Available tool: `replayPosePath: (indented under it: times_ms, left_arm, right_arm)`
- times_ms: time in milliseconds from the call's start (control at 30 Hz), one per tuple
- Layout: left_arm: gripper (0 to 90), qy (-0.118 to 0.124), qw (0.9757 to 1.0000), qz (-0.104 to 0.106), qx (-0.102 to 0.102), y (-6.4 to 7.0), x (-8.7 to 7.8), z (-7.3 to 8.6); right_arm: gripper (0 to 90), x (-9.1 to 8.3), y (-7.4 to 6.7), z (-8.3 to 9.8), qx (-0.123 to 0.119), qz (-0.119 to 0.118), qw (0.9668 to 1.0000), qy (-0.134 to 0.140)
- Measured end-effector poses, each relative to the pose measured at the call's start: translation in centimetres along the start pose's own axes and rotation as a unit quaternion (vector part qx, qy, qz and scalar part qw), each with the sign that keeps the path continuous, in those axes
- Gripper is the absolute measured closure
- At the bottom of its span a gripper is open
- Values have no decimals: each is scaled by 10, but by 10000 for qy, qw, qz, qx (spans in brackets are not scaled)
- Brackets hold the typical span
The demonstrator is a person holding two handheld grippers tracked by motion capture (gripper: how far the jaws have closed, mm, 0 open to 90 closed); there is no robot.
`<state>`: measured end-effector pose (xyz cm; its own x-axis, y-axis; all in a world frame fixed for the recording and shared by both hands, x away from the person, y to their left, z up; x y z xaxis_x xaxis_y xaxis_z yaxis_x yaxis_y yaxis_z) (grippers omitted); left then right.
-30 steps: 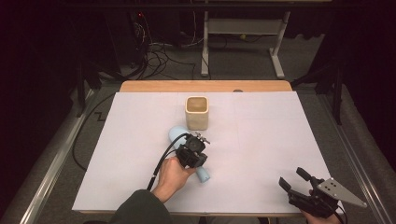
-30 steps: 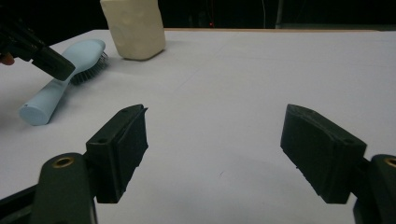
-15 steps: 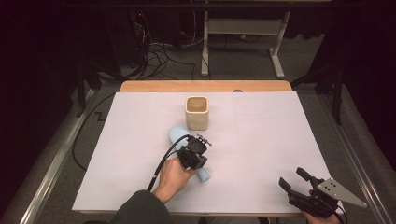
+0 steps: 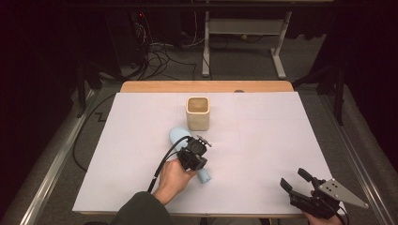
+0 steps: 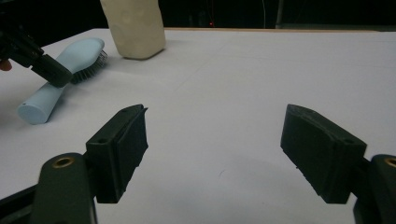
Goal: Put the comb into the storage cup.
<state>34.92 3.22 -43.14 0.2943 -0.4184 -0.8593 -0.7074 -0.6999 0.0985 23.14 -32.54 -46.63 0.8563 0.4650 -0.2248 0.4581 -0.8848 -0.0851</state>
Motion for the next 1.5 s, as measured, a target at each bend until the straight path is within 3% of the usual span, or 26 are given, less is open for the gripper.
replayPosePath:
  times_ms: [1500]
  left_arm:
    - [894,120,9997,-53,-218,-12,-20,21]
  right_arm:
    - [231,0,0,0,12,43,10000,6]
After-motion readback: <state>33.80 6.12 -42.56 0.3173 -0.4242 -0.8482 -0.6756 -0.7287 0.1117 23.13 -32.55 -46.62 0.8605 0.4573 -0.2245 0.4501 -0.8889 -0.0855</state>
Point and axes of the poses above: each handheld gripper's, and its own axes: x roughly forward along the jaws, z roughly out of its underside, y roughly to its right, the point moved 1 cm from there along x, roughly forward along the jaws, and after that the axes turned 5 degrees about y, right-handed, at the moved point
